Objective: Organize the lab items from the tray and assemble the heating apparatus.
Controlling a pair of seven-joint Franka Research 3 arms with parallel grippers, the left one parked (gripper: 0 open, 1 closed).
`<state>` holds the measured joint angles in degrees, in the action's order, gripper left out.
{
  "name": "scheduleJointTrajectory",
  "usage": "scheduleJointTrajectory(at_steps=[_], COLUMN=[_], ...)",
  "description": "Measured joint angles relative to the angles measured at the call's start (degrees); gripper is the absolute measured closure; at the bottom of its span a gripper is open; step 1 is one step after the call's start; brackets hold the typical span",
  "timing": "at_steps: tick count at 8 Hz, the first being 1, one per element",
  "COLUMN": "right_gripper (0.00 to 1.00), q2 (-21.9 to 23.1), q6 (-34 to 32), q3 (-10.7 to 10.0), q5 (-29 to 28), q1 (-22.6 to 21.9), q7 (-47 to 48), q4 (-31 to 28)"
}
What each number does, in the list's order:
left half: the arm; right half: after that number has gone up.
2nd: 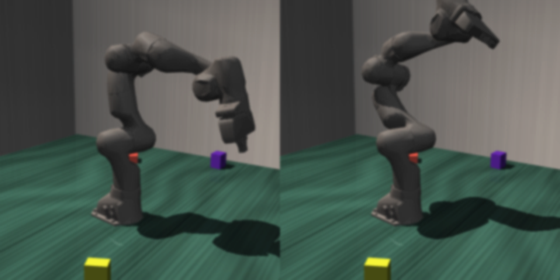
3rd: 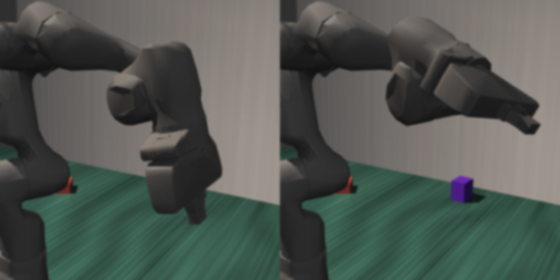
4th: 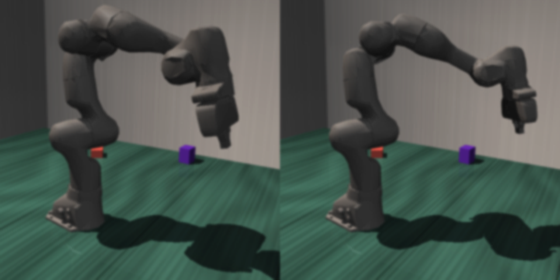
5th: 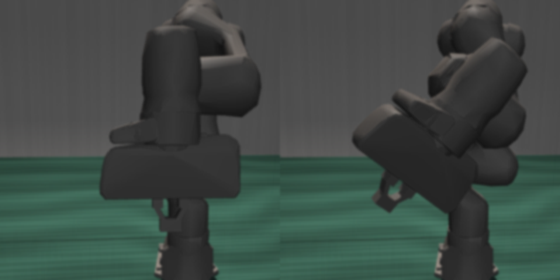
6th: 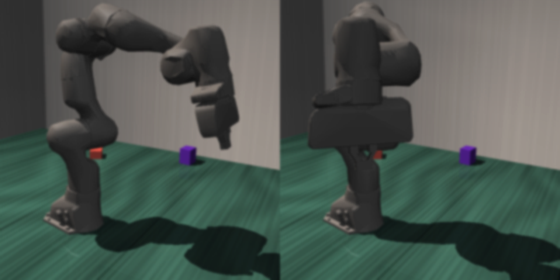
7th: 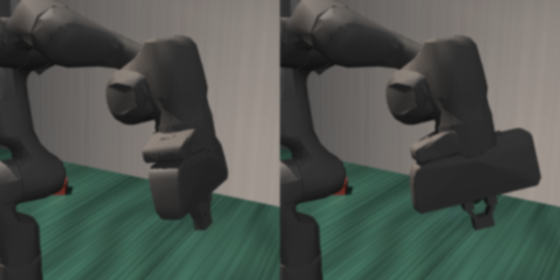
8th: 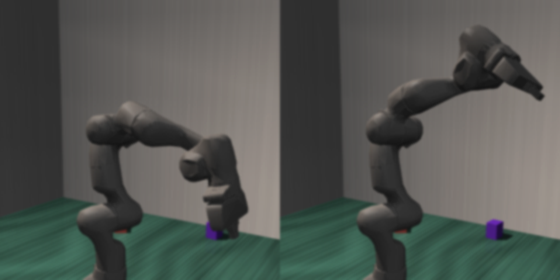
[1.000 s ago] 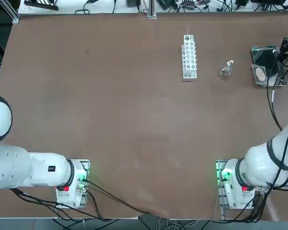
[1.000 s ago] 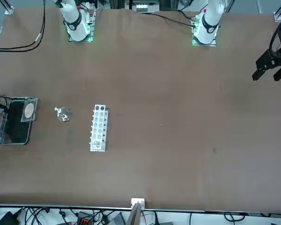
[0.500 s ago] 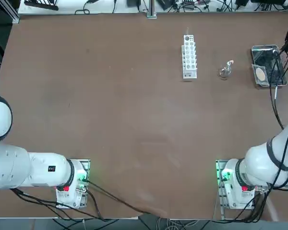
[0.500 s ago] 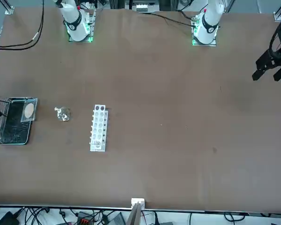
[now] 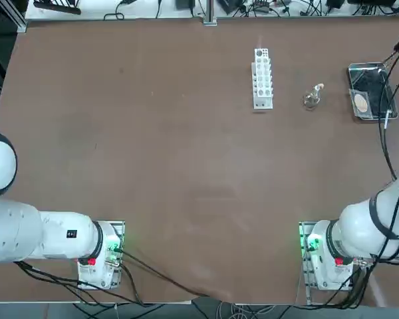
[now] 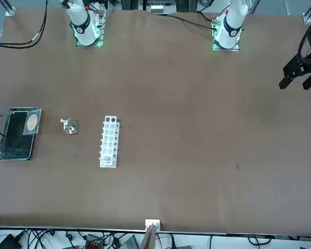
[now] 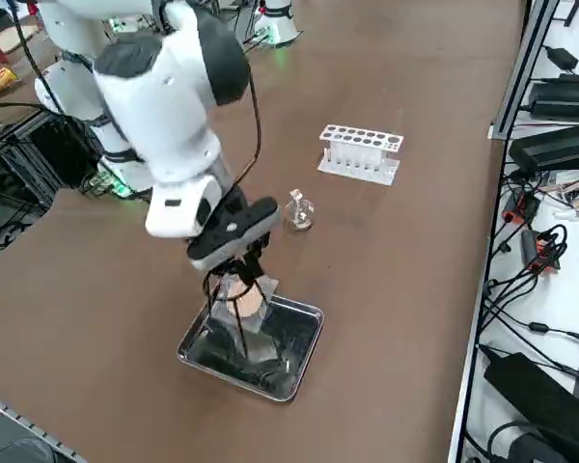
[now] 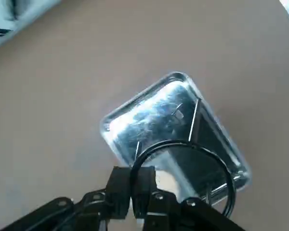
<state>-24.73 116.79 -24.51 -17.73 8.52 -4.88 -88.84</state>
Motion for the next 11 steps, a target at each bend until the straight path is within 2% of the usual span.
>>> scheduleJointTrajectory(at_steps=[4,7,9,11], right_gripper=[0.93,0.93,0.93,0.93], q2=[2.8,3.9,6.4,11.1], q6=[-6.3,-7.0,-6.7,-3.7], q3=[0.4,0.5,0.5,0.4], q5=[-0.1,-0.2,-1.0,-2.3], q1=[-8.9,-16.6,-19.2,-20.6], q7=[12.3,26.0,28.6,28.6], q4=[2.2,2.0,-1.0,-7.7])
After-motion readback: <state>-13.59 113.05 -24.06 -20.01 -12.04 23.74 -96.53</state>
